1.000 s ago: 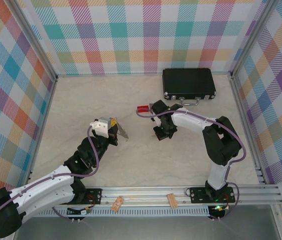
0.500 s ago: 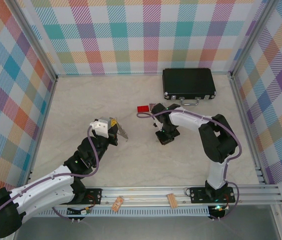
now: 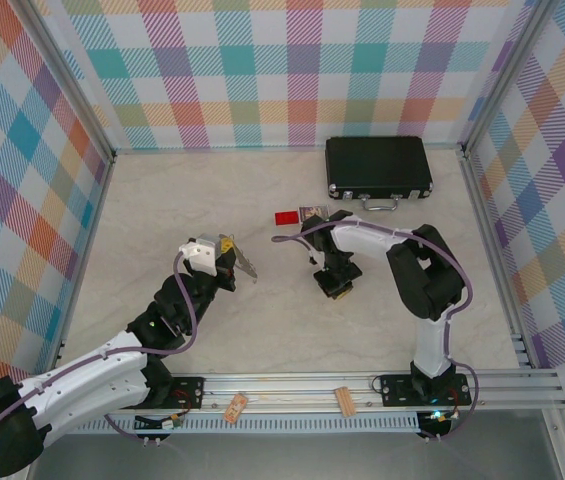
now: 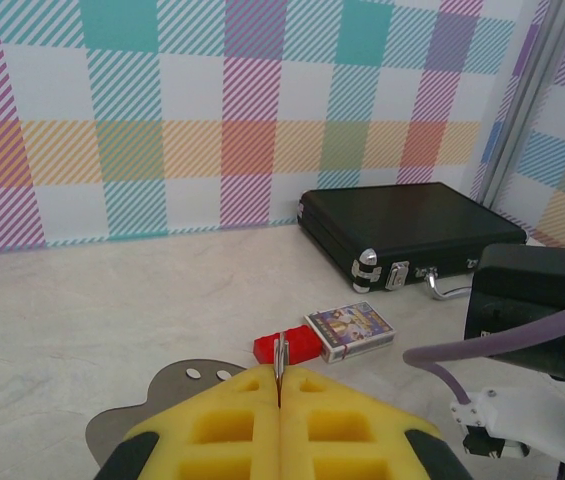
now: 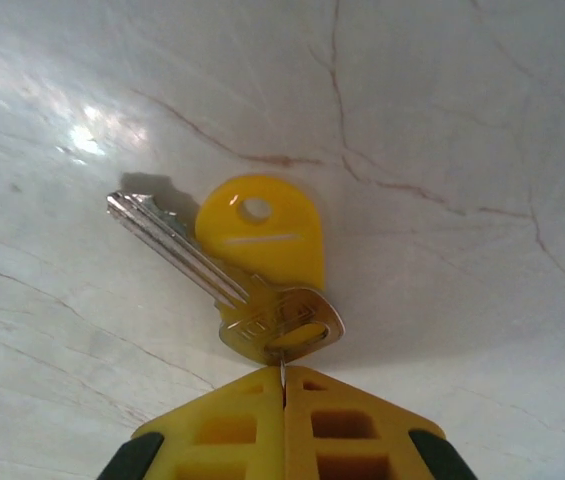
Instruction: Put the keys on the keyring
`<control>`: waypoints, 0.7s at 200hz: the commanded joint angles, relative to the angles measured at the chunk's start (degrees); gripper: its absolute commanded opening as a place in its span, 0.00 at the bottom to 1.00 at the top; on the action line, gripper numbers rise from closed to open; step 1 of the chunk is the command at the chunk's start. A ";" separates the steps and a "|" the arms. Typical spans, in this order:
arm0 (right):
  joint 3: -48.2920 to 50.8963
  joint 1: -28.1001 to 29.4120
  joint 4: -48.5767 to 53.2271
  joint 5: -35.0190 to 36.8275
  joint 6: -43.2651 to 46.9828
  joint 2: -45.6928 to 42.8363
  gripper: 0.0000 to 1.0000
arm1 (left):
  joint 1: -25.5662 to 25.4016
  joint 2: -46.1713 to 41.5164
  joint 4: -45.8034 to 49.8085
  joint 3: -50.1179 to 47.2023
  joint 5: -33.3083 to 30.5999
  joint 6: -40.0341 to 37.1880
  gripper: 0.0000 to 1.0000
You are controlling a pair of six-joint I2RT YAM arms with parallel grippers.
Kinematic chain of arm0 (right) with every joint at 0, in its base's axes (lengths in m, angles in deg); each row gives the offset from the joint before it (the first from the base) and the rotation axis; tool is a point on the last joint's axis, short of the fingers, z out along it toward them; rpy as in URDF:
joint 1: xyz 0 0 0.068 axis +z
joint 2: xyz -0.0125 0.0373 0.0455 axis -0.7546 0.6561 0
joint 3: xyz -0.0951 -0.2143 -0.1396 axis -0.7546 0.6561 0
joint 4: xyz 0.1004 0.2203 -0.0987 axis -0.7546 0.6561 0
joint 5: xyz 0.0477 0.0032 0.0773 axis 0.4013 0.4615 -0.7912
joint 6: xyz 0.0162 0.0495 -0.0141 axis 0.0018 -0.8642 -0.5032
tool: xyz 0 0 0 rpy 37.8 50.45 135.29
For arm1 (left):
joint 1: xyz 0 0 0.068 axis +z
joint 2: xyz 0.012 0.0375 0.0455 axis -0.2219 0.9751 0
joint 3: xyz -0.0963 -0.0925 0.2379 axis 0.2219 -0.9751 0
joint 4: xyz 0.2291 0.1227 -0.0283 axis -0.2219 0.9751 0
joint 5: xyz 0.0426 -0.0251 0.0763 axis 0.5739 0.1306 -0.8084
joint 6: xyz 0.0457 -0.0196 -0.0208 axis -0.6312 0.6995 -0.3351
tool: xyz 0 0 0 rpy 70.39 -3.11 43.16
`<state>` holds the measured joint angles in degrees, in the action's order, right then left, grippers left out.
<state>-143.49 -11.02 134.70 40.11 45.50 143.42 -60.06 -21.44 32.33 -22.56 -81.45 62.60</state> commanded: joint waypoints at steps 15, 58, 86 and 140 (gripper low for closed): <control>-1.30 0.36 3.06 3.74 0.75 2.90 0.00 | -0.47 -0.57 -2.06 -0.36 -0.04 -0.20 0.00; -0.60 0.35 1.97 3.58 0.67 3.41 0.00 | -0.46 -0.68 -1.98 -0.36 0.01 -0.13 0.00; 0.53 0.34 0.26 3.07 0.22 1.67 0.12 | -0.46 -0.64 -1.99 -0.34 0.32 0.11 0.00; 5.25 0.28 -6.66 0.02 -2.55 -6.60 0.30 | -0.42 -1.12 -1.80 -0.26 0.85 0.41 0.00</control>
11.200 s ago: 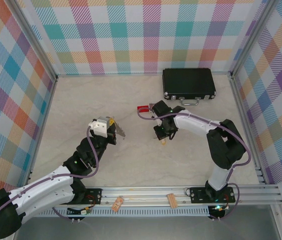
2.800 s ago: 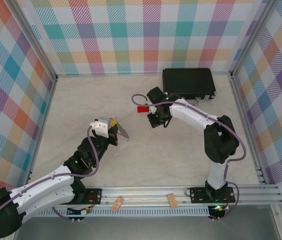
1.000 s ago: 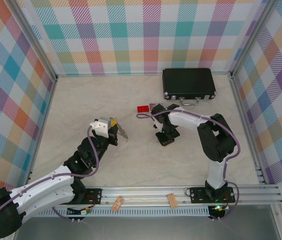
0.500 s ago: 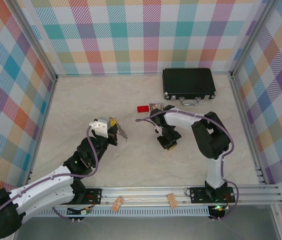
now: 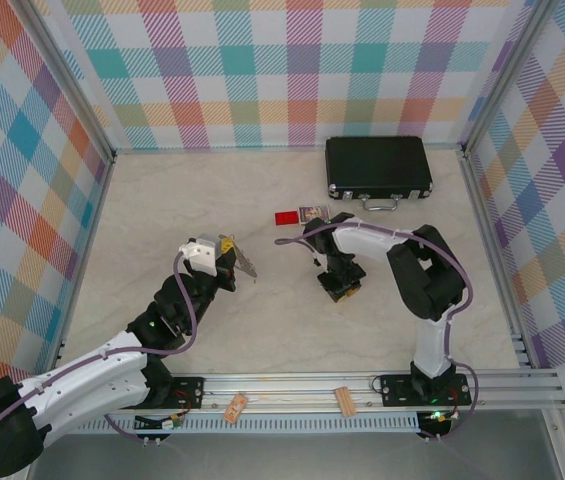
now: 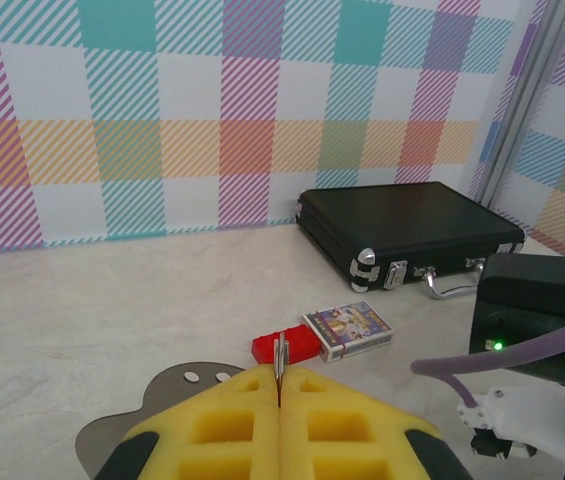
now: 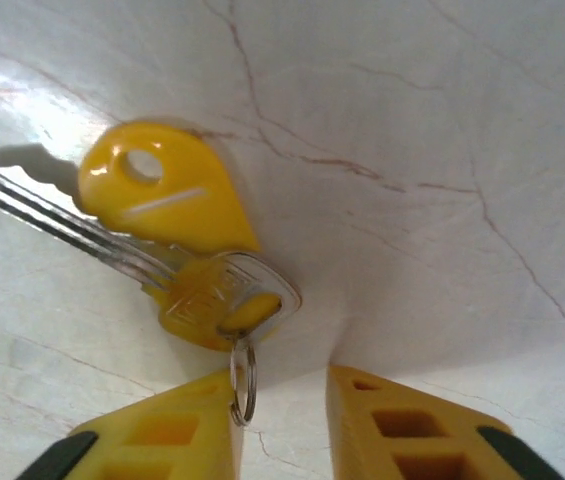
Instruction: Put the keys on the keyring
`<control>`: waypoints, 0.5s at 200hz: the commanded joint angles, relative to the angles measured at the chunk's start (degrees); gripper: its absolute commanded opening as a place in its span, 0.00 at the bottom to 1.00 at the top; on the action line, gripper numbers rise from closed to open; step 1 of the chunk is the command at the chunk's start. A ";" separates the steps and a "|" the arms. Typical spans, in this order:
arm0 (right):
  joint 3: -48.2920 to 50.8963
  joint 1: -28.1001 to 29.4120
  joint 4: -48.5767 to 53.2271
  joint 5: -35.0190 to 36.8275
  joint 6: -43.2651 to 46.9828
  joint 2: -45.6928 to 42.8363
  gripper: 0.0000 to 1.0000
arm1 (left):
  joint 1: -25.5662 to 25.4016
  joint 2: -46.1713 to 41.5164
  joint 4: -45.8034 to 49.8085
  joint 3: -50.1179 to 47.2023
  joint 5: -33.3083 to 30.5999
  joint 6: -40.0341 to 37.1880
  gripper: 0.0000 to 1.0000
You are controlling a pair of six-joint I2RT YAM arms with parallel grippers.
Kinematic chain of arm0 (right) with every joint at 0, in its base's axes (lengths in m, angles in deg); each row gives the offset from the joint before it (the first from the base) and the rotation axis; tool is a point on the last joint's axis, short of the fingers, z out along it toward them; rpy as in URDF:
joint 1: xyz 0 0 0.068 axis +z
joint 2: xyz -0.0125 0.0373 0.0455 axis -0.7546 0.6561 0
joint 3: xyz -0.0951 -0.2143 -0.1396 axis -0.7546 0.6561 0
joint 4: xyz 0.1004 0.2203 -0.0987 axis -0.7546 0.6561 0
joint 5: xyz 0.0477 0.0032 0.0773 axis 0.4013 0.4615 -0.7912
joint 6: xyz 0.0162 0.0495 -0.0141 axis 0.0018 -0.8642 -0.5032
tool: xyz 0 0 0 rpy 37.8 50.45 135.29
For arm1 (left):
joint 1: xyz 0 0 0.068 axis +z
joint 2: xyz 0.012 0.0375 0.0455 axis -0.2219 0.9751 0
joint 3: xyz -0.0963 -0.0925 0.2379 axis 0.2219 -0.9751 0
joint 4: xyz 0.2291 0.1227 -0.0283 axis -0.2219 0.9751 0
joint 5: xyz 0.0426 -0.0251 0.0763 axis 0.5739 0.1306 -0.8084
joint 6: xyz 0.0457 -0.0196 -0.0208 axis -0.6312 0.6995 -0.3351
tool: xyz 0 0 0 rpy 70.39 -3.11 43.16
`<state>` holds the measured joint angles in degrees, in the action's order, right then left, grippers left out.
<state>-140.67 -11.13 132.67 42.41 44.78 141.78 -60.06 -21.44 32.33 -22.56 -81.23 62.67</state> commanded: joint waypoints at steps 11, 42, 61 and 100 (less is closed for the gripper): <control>3.99 0.45 -6.69 -2.36 -2.65 -7.83 0.32 | -0.44 -1.13 -1.81 -0.35 0.70 0.44 0.00; 11.04 0.41 -15.27 -2.98 -5.09 -17.83 0.37 | -0.49 -0.95 -1.93 -0.27 0.78 0.56 0.00; 18.28 0.37 -24.15 -3.19 -7.24 -25.86 0.40 | -0.41 -0.78 -2.02 -0.27 0.80 0.60 0.00; 34.43 0.40 -42.98 -3.06 -12.61 -39.86 0.38 | -0.45 0.07 -2.37 -0.27 1.18 0.81 0.00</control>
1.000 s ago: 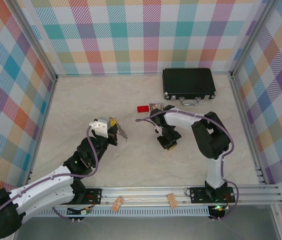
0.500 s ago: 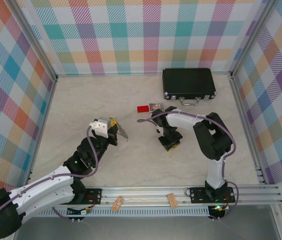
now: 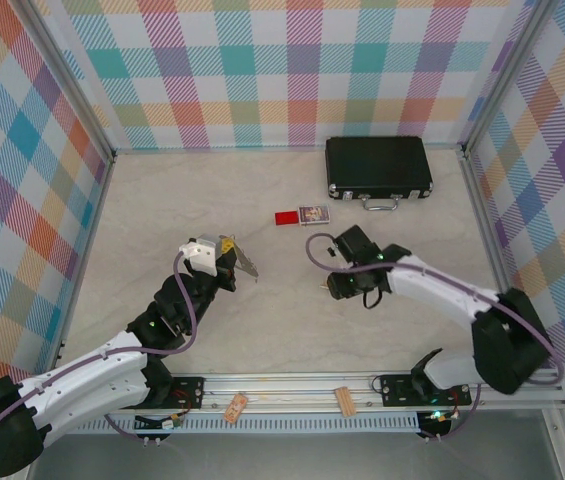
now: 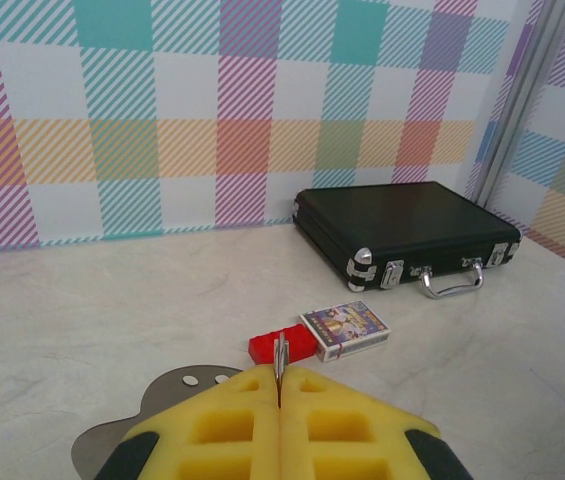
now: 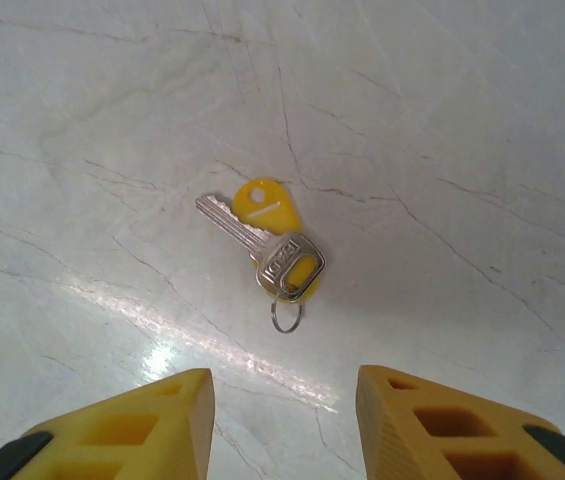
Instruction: Put the keys on the keyring
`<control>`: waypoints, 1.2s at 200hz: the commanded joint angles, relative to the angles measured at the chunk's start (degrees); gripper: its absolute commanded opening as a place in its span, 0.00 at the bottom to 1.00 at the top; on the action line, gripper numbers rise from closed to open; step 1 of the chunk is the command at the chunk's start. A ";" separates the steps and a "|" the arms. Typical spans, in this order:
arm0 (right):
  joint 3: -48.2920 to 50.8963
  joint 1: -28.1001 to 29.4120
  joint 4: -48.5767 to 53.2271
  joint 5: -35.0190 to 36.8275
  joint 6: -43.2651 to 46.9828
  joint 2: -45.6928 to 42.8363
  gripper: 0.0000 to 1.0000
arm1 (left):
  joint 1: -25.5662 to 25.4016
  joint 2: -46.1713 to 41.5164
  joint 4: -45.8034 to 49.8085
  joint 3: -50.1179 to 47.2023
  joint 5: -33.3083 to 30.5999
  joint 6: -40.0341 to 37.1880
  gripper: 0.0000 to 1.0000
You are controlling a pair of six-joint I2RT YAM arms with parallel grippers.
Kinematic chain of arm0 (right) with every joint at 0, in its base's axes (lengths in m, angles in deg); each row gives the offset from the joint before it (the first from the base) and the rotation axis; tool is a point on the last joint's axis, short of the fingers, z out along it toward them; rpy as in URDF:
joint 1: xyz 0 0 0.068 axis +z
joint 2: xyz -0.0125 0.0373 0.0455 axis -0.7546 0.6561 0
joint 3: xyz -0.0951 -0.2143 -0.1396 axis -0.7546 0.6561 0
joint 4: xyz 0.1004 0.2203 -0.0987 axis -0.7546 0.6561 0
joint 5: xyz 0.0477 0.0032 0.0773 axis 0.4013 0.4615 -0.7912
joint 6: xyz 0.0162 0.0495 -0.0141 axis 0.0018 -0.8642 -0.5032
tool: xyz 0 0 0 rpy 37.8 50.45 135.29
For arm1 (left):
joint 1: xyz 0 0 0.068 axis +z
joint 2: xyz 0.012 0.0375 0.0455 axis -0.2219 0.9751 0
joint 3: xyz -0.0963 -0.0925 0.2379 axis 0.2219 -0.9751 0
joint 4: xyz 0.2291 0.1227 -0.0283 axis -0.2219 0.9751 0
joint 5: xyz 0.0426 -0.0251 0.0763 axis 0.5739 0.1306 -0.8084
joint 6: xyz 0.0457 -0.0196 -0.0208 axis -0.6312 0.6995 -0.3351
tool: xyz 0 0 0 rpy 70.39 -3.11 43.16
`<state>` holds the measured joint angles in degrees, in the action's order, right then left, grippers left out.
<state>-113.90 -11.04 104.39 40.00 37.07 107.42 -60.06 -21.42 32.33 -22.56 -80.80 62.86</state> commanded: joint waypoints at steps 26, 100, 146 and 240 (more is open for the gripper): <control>18.41 0.33 -27.18 -0.33 -6.88 -12.45 0.36 | -0.42 0.50 -2.43 -0.23 1.06 0.86 0.00; 23.47 0.72 -35.34 -0.70 -4.16 -11.66 0.32 | -0.47 1.29 -2.66 -0.19 1.07 0.93 0.00; 19.02 3.36 -32.50 2.97 -1.78 -3.94 0.31 | -0.42 1.01 -2.44 -0.17 0.73 0.62 0.00; 13.71 4.65 -26.76 9.16 -2.84 3.62 0.21 | -0.44 0.70 -2.30 -0.18 0.68 0.54 0.00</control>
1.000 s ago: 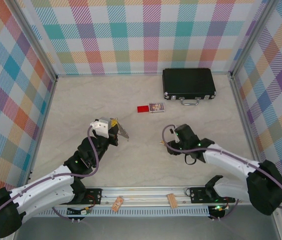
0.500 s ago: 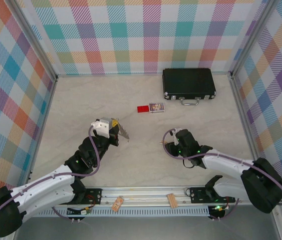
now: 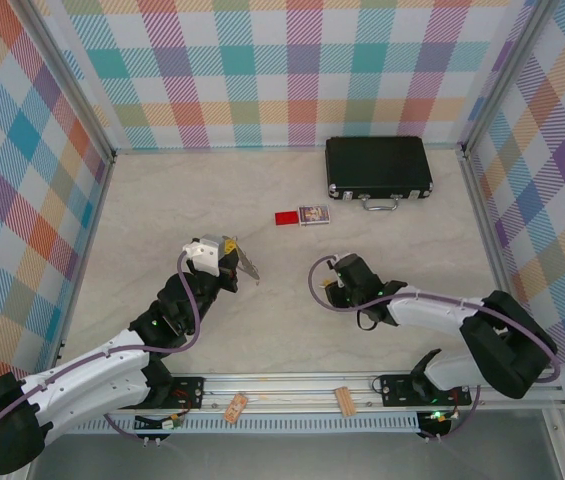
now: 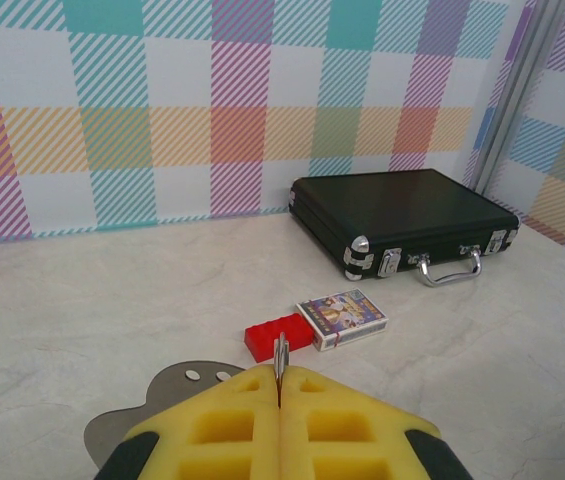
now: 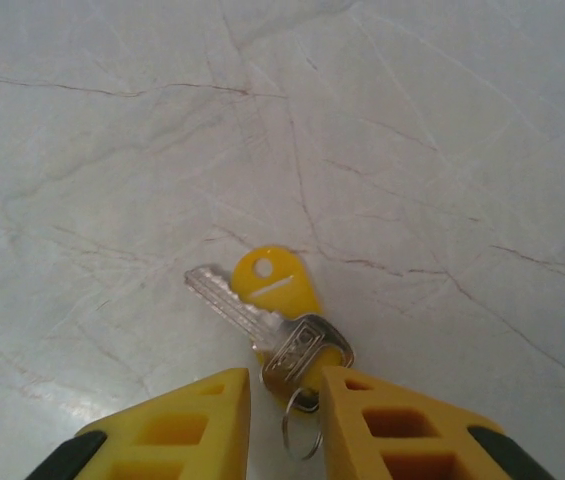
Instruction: Put the keys on the keyring
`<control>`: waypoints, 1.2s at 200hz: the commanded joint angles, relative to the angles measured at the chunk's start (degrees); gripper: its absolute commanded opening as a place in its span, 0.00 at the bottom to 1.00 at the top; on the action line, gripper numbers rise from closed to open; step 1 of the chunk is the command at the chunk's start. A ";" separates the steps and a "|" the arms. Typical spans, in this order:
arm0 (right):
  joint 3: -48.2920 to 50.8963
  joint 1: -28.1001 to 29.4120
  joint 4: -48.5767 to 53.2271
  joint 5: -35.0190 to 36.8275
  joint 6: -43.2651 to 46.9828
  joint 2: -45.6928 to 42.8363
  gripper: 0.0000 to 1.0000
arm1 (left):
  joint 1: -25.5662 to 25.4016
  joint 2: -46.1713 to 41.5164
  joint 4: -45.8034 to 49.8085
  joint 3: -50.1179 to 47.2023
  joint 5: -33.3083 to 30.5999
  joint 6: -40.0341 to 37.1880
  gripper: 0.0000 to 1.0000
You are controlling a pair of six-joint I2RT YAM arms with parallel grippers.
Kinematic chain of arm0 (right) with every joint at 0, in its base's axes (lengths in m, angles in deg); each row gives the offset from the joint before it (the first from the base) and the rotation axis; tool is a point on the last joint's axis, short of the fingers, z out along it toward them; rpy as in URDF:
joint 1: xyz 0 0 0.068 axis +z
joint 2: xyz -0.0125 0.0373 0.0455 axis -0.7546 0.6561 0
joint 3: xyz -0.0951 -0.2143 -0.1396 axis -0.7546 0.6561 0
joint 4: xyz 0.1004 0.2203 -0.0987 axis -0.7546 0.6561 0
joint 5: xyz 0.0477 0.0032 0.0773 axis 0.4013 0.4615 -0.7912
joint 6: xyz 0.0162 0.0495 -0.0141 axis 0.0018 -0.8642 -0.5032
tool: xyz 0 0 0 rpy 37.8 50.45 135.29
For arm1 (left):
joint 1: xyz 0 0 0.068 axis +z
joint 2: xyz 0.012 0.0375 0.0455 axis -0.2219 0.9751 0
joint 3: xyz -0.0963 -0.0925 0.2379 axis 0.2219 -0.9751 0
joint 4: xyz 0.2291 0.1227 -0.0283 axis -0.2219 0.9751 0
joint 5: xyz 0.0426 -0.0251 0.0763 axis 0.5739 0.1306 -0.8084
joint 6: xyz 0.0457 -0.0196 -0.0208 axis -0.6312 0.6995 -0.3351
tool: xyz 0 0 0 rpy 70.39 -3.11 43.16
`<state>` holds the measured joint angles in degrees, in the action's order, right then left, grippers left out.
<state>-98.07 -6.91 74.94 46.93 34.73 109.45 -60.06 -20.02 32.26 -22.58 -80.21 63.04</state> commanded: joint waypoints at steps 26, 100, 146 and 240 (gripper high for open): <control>-2.30 0.85 3.41 3.48 -1.26 1.61 0.21 | -0.46 -0.74 -2.10 -0.16 -0.01 0.26 0.00; -1.86 1.93 4.03 4.38 -3.28 1.63 0.21 | -0.49 -1.05 -2.08 -0.16 -0.01 0.19 0.00; -1.40 2.74 3.69 5.76 -3.31 1.57 0.18 | -0.48 -1.23 -1.96 -0.16 0.08 0.23 0.00; -3.51 2.83 6.67 7.04 -4.57 3.72 0.17 | -0.51 -1.64 -1.66 -0.20 0.08 0.18 0.00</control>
<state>-99.58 -4.37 79.73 52.70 31.27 112.07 -60.06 -20.68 32.30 -22.58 -80.21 63.04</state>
